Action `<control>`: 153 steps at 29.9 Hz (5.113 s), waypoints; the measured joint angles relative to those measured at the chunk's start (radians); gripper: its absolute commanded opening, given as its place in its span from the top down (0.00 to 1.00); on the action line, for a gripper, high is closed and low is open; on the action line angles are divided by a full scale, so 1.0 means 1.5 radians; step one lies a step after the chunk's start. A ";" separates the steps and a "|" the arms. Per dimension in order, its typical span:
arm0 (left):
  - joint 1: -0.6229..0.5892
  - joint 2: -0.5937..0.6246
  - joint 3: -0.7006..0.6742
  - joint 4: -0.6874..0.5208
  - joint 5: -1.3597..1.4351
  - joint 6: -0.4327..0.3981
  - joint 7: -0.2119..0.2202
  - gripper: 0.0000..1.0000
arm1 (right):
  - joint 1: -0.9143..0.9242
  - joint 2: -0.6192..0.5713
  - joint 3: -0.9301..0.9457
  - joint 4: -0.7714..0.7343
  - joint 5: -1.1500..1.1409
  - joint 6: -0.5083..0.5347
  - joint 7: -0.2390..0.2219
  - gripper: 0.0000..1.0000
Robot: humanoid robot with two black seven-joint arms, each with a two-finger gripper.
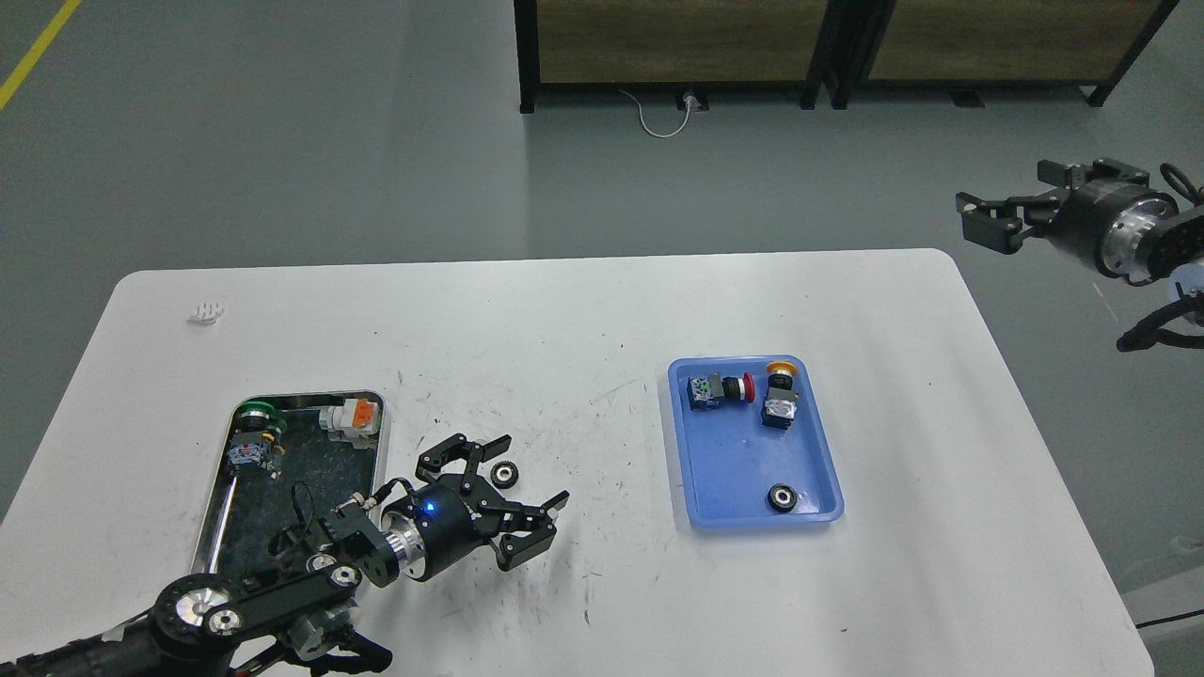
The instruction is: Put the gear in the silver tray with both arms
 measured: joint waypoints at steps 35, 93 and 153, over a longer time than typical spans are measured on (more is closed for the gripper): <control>-0.007 -0.068 0.018 0.135 -0.010 0.060 -0.016 0.03 | -0.011 -0.025 0.002 0.016 0.000 -0.001 0.005 0.01; -0.057 0.322 -0.007 -0.137 -0.136 -0.055 0.015 0.79 | -0.016 0.003 0.011 0.007 0.000 -0.002 0.008 0.01; 0.084 0.449 -0.198 -0.071 -0.227 -0.046 0.009 0.02 | -0.103 0.031 -0.174 0.295 0.076 -0.017 -0.147 0.01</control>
